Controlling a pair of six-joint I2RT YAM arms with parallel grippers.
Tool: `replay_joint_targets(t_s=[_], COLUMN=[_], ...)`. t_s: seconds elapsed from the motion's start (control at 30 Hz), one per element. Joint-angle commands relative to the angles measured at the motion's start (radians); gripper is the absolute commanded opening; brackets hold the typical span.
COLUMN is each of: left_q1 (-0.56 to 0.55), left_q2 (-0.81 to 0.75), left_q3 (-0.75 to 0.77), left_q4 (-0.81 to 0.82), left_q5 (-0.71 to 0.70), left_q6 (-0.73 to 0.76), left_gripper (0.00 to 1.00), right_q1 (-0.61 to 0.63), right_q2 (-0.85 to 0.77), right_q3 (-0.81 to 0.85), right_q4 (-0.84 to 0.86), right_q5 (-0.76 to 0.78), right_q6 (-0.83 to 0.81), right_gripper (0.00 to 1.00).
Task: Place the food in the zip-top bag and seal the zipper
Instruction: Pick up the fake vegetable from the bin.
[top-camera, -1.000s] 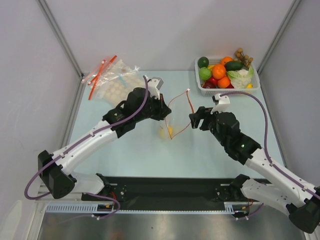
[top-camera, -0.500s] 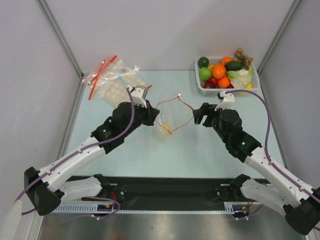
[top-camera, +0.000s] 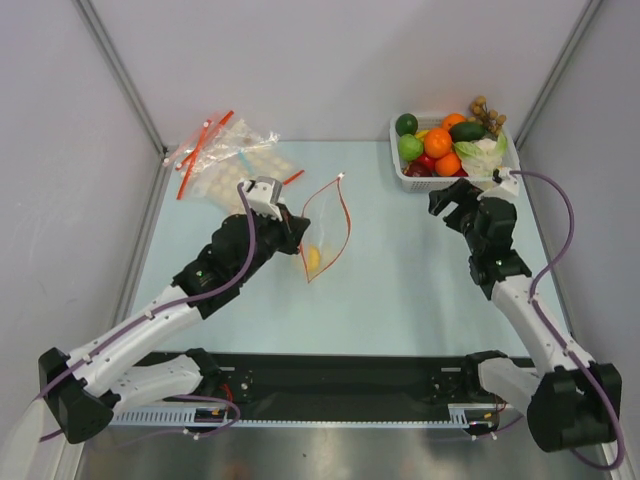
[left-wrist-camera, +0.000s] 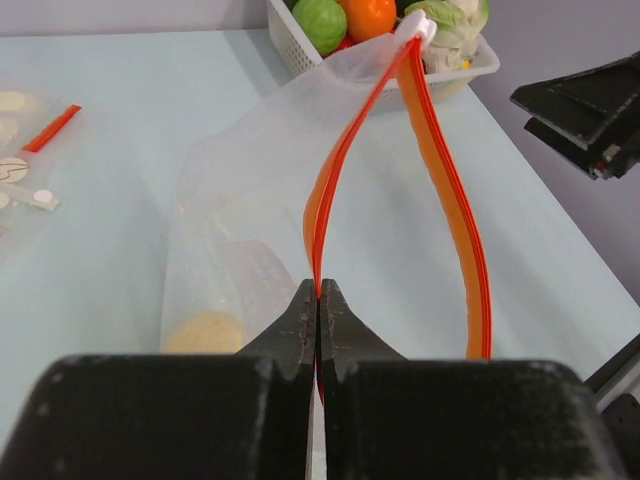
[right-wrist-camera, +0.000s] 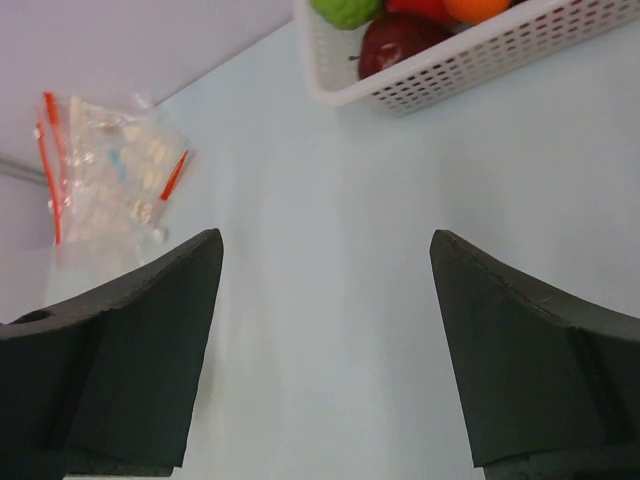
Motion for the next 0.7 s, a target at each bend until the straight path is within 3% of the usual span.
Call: replay_joint_targets(t_s=[0.0,0.3,0.5,0.67], left_q1=[0.002,0.001,0.001,-0.001], left_q2=[0.001,0.018,0.004,0.009], left_q3=[0.021,0.041,0.033,0.032], left_q4=[0.029,-0.002,0.004,0.003], left_q5=[-0.031,-0.052,-0.005,0.0], left_q6=[0.005,0.019,0.004,-0.003], left_gripper=[0.0,0.0,0.0,0.01], right_q1=[-0.044,-0.049,-0.107,-0.132], right_q2=[0.104,0.477,0.692,0.831], right_q3=[0.051,0.379,0.667,0.775], right_q4=[0.111,0.1,-0.031,-0.049], right_q5=[0.049,0.355,0.417,0.446], right_q6=[0.058,-0.049,-0.04,-0.037], right_gripper=[0.9,1.0,1.0,1.0])
